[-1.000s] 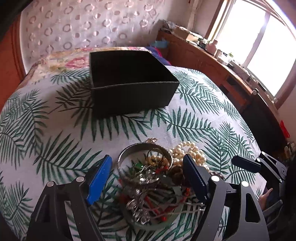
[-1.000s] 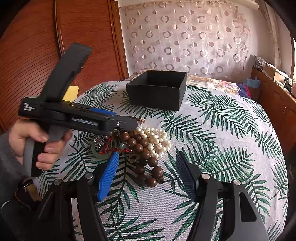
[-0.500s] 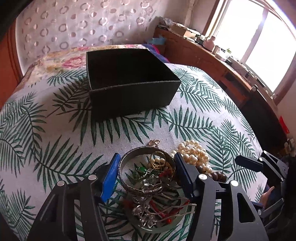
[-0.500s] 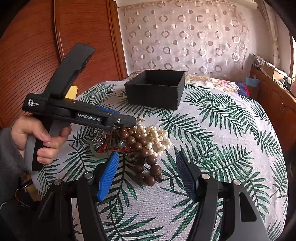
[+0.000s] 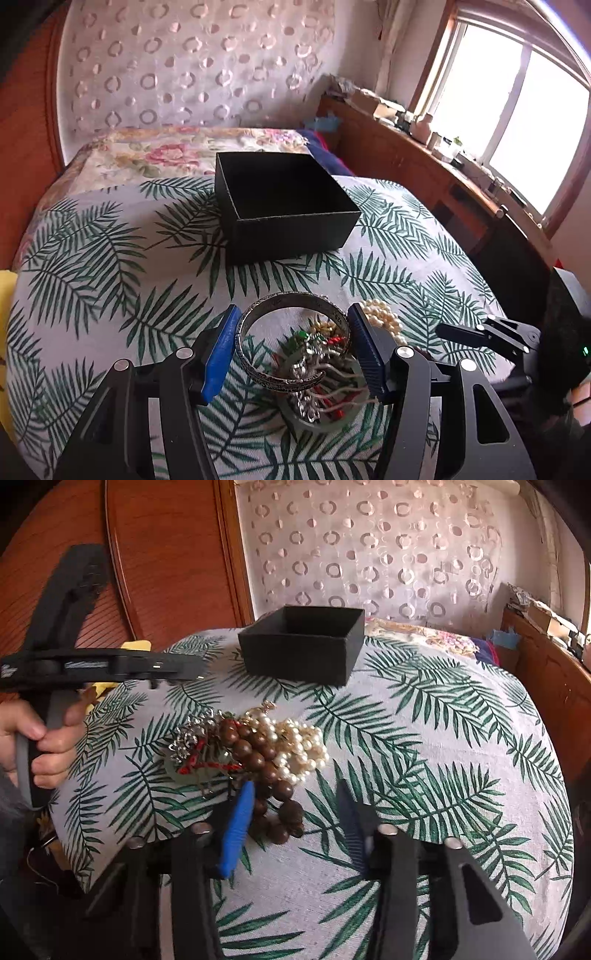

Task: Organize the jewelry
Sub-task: 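Lower the left tool onto the pile and grasp the silver bangle, then carry the silver bangle into the black box with left while right drops brown beads in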

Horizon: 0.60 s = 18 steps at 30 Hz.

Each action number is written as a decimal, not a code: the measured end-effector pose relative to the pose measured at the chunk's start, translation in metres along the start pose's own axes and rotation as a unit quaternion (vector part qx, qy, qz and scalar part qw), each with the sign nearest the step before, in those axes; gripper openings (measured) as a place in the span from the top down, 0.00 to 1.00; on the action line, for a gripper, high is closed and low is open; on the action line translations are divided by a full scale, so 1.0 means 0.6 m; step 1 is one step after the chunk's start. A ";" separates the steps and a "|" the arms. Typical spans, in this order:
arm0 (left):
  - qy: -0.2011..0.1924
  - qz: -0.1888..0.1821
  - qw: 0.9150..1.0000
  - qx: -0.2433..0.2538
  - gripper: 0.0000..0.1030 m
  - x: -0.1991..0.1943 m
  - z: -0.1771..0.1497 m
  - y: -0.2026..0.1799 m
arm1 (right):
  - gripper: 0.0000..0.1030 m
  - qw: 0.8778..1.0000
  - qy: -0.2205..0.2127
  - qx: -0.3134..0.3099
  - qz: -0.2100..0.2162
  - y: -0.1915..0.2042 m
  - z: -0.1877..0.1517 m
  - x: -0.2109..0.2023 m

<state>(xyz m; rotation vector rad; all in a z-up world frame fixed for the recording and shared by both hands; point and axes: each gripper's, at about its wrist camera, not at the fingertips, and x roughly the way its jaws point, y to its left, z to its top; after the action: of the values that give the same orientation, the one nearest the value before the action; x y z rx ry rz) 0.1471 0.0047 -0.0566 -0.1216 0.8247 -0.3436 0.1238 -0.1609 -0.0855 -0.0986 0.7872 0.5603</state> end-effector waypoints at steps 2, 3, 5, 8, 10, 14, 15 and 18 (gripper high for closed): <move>-0.007 0.004 1.000 0.001 0.45 -0.006 -0.004 -0.004 | 0.67 1.000 0.012 -0.002 0.001 -0.003 -0.001 0.006; -0.009 0.005 1.000 0.002 0.45 -0.009 -0.007 -0.006 | 0.67 1.000 0.018 -0.002 0.001 -0.004 -0.002 0.010; -0.015 0.005 1.000 0.002 0.45 -0.016 -0.014 -0.008 | 0.68 0.999 0.032 -0.005 -0.002 -0.003 -0.005 0.019; -0.018 0.002 1.000 0.003 0.45 -0.021 -0.017 -0.009 | 0.68 0.999 0.040 -0.006 -0.002 -0.001 -0.004 0.028; -0.020 0.005 1.000 0.003 0.45 -0.023 -0.016 -0.011 | 0.84 0.999 0.047 -0.014 0.005 0.004 0.001 0.034; -0.028 0.004 1.000 0.003 0.45 -0.030 -0.017 -0.010 | 0.84 0.998 0.044 -0.040 0.002 0.017 0.008 0.026; -0.031 0.005 1.000 0.004 0.45 -0.033 -0.016 -0.011 | 0.84 0.998 0.033 -0.046 0.005 0.020 0.014 0.015; -0.040 0.008 0.999 0.005 0.45 -0.041 -0.012 -0.010 | 0.84 0.998 0.008 -0.055 0.002 0.023 0.034 -0.013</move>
<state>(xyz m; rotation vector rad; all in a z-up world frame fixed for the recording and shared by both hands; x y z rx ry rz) 0.1246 0.0079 -0.0430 -0.1183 0.7450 -0.3261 0.1255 -0.1468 -0.0640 -0.2037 0.7722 0.6071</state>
